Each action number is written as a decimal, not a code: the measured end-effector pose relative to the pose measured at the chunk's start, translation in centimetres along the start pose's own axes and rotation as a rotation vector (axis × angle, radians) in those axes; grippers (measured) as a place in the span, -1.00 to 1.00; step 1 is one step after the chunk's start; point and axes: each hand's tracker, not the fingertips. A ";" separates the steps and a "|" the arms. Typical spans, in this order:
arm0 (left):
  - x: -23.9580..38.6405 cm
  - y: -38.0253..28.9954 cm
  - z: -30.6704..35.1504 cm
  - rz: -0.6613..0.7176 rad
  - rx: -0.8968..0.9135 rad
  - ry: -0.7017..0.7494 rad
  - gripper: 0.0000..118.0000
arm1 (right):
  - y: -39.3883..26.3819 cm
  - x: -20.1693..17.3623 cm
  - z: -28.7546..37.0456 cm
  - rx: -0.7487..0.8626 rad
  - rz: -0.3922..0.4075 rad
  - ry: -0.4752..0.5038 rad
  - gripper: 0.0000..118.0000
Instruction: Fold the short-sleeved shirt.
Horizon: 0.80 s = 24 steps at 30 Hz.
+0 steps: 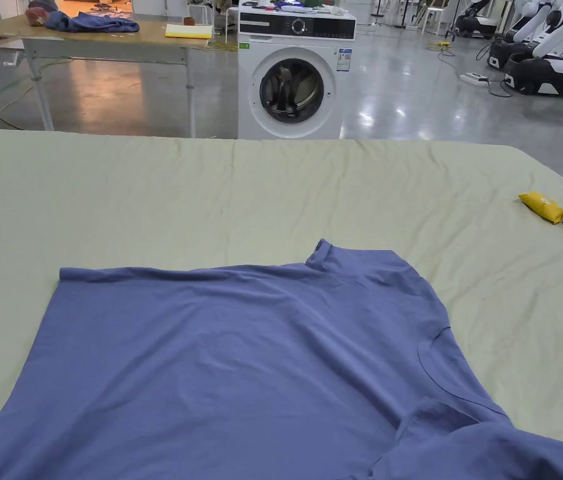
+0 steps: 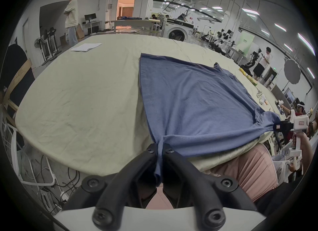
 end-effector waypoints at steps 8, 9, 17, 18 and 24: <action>-2.1 10.0 -4.4 -0.018 -0.072 -0.021 -1.00 | 11.4 0.3 -1.4 -0.090 -0.106 0.075 -0.93; -2.2 11.5 -5.6 -0.024 -0.086 -0.028 -1.00 | 13.3 0.2 -2.3 -0.100 -0.112 0.074 -0.93; -2.7 18.0 -17.6 0.033 -0.157 0.002 -1.00 | 23.6 1.0 -15.5 -0.197 -0.240 -0.020 -0.92; -3.1 18.2 -18.9 0.073 -0.174 -0.007 -0.96 | 24.0 1.4 -17.1 -0.206 -0.261 -0.043 -0.91; -4.0 17.4 -19.3 0.156 0.011 -0.071 0.36 | 22.6 0.6 -18.7 0.035 -0.320 -0.047 0.82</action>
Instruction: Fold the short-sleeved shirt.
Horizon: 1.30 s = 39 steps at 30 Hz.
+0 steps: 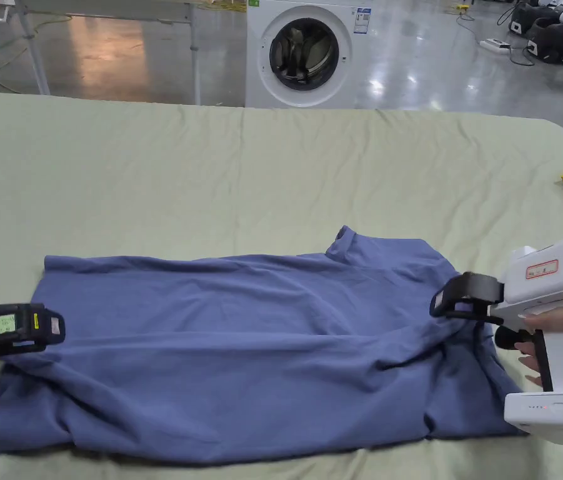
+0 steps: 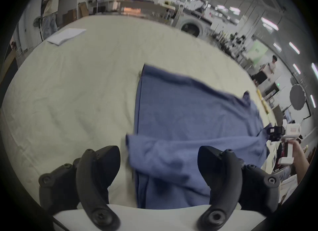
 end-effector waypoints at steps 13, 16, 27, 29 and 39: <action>5.8 -14.4 17.2 -0.205 0.818 0.094 -1.00 | -16.6 -2.8 15.1 0.732 0.299 0.268 -1.00; 5.8 -17.9 18.8 -0.187 0.885 0.130 -1.00 | -20.8 -4.4 16.9 0.893 0.322 0.224 -1.00; 0.9 -8.8 9.6 -0.077 -0.014 0.062 -0.97 | -21.4 -6.5 18.8 0.833 0.384 0.296 -1.00; 0.4 -8.1 6.1 -0.045 -0.070 0.127 -0.09 | -21.5 -6.5 18.7 0.824 0.378 0.321 -1.00; 1.0 -9.6 -3.0 -0.204 -0.130 0.281 0.85 | -21.5 -5.1 18.0 0.767 0.388 0.280 -1.00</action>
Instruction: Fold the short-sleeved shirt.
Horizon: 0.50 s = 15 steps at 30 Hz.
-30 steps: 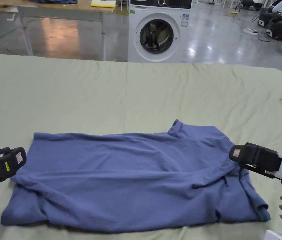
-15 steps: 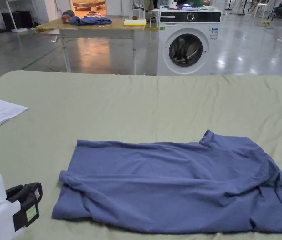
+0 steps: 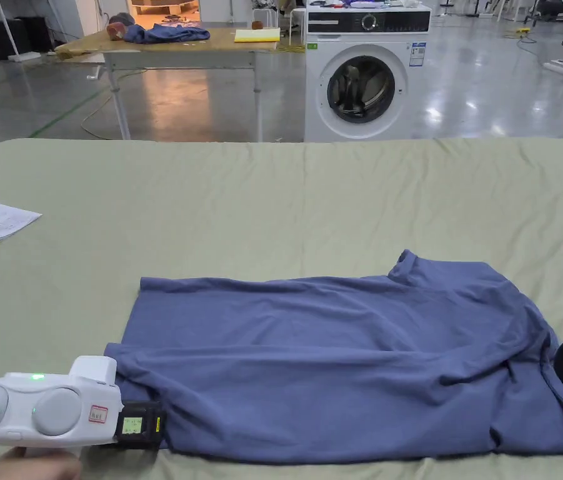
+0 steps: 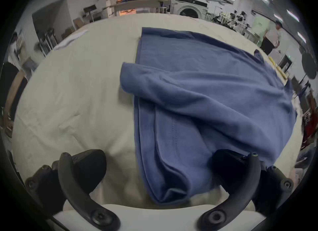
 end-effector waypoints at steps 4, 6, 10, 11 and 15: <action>-0.3 -1.6 1.2 0.024 0.068 -0.009 0.64 | -0.2 1.2 -0.1 -0.018 -0.049 -0.034 -1.00; -0.4 -1.6 3.1 0.014 0.089 0.013 -0.11 | -0.2 2.0 -0.1 -0.030 -0.073 -0.054 -1.00; 0.1 -2.6 7.6 0.040 0.212 -0.082 -1.00 | -0.2 3.8 -0.1 -0.049 -0.092 -0.102 -1.00; 0.2 -3.0 8.4 0.046 0.241 -0.084 -1.00 | -0.1 4.3 -0.1 -0.051 -0.094 -0.110 -1.00; 0.2 -2.9 10.2 0.035 0.268 -0.097 -1.00 | 0.6 7.9 -2.4 -0.210 -0.113 -0.157 -1.00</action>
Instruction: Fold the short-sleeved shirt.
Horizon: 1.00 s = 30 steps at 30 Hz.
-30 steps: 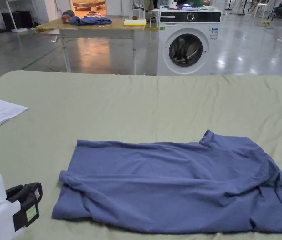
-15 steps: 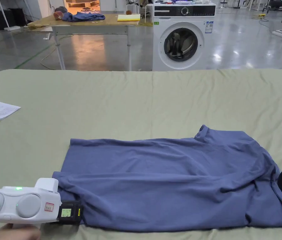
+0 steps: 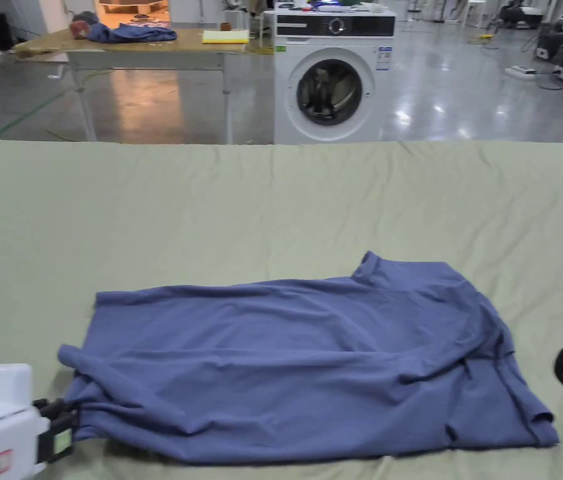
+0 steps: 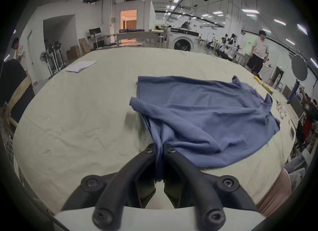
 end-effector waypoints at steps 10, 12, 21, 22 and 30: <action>0.2 0.2 -0.5 0.003 -0.048 -0.002 -1.00 | 0.2 7.2 -12.1 -0.531 0.020 -0.118 0.98; 0.3 0.0 -0.7 0.005 -0.061 0.004 -1.00 | -0.3 8.1 -14.1 -0.623 -0.001 -0.174 0.88; 0.1 -0.7 -3.0 -0.032 -0.153 0.022 -1.00 | -0.8 5.0 -16.1 -0.720 0.258 -0.173 -0.93; -0.1 -0.7 -3.1 -0.037 -0.155 0.022 -1.00 | -0.7 4.8 -15.9 -0.718 0.280 -0.127 -0.93; -1.2 1.5 -0.3 -0.055 -0.170 -0.012 -1.00 | 1.1 4.9 -10.2 -0.675 0.280 -0.127 -0.93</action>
